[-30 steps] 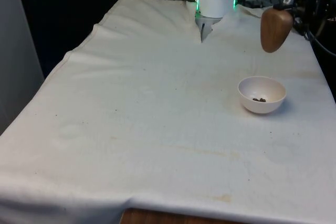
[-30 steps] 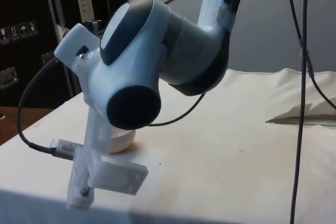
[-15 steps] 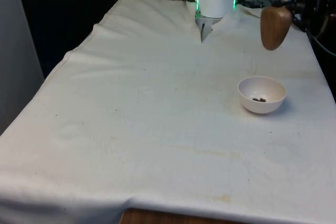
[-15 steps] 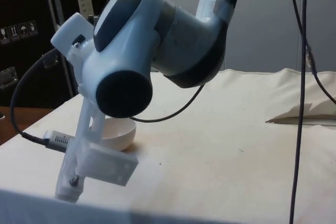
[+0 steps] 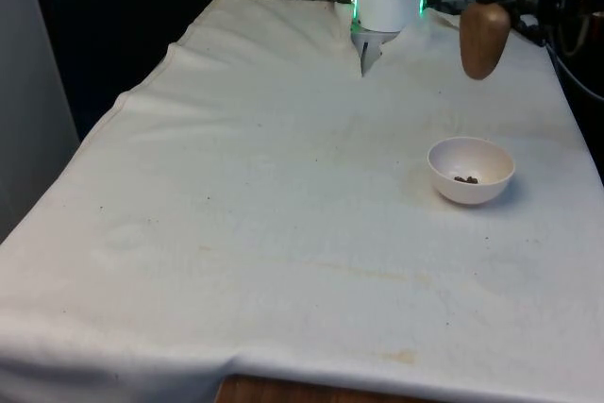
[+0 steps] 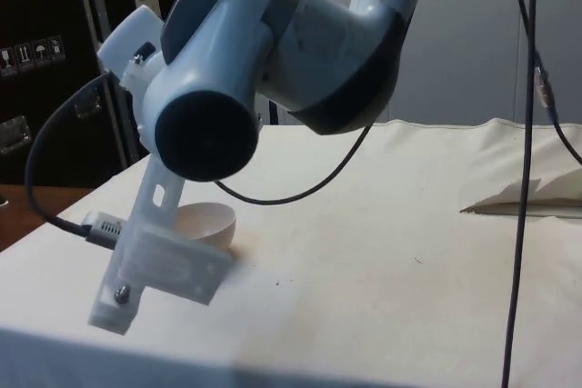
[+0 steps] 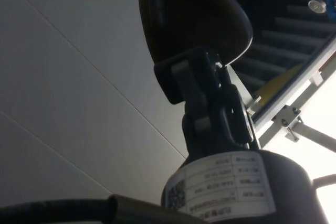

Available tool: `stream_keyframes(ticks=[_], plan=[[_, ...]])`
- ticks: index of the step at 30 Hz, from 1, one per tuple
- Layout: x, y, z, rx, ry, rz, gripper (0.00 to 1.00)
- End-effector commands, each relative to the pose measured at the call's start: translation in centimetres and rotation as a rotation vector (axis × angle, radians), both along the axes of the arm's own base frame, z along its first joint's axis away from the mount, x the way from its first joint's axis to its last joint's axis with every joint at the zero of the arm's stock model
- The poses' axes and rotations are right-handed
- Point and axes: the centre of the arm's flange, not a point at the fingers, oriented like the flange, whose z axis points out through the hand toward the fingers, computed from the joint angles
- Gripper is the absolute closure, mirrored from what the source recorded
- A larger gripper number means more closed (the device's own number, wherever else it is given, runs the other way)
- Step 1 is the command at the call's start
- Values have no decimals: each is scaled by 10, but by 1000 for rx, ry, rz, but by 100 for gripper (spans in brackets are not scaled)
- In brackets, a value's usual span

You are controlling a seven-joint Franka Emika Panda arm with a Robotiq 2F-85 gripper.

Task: Pour the coffee beans from the cup into the bowl.

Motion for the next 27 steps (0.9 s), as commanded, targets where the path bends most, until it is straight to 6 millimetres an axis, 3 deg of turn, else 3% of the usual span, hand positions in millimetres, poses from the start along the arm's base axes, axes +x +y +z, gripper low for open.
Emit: stream_keyframes(ticks=[1, 27], plan=[[-2, -1, 2, 19, 11, -6, 100], [15, -41, 3, 95, 17, -68, 100]])
